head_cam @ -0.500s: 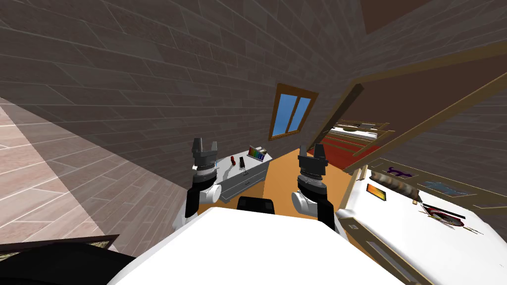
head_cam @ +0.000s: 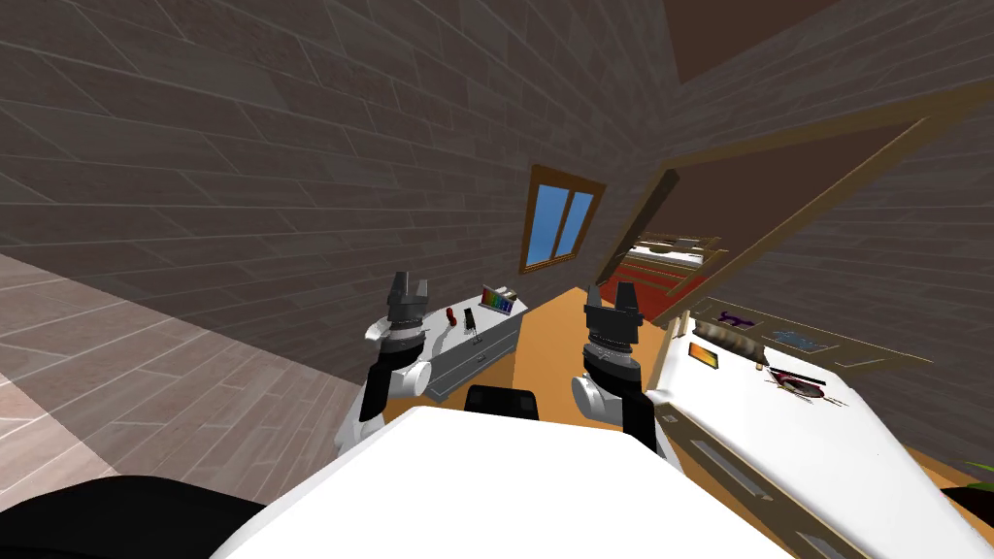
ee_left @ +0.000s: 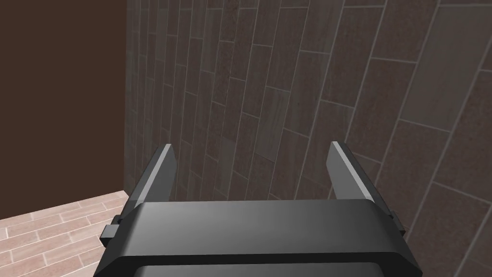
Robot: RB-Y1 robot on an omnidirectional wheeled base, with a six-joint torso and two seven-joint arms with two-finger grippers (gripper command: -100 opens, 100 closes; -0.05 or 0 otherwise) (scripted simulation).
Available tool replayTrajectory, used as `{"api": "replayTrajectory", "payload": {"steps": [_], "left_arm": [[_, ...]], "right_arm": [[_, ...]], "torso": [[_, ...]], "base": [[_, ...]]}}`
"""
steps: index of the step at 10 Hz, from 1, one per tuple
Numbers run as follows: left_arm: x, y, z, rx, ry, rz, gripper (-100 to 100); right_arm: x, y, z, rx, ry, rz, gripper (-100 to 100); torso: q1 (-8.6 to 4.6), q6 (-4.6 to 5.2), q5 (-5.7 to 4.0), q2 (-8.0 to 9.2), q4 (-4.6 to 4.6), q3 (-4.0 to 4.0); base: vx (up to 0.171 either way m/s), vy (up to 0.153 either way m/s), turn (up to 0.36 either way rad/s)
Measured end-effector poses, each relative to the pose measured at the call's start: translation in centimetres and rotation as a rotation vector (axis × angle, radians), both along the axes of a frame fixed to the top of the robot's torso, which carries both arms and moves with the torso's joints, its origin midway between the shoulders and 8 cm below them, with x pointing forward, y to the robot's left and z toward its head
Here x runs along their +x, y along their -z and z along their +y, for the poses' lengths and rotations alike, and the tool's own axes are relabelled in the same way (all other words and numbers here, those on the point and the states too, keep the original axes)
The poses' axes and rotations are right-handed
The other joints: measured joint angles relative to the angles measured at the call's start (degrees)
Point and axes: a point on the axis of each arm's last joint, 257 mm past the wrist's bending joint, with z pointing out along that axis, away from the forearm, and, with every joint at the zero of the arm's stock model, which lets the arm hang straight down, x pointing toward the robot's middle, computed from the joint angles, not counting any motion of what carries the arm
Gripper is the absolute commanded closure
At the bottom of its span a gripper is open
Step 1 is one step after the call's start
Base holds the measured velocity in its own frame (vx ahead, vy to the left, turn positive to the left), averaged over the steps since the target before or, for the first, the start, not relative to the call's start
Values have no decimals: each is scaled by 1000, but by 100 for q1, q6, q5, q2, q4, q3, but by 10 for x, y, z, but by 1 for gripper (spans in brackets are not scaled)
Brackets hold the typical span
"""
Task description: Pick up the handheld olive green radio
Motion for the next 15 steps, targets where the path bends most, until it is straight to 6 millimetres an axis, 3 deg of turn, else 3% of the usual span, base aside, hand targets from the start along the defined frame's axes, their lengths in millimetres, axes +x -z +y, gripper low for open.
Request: {"api": "replayTrajectory", "payload": {"steps": [15], "left_arm": [[57,88,59,15,-100,411,-100]], "right_arm": [[0,0,0,0,0,0,0]], "torso": [[4,-6,1,-7,-1,-3]], "base": [[-18,20,-129]]}}
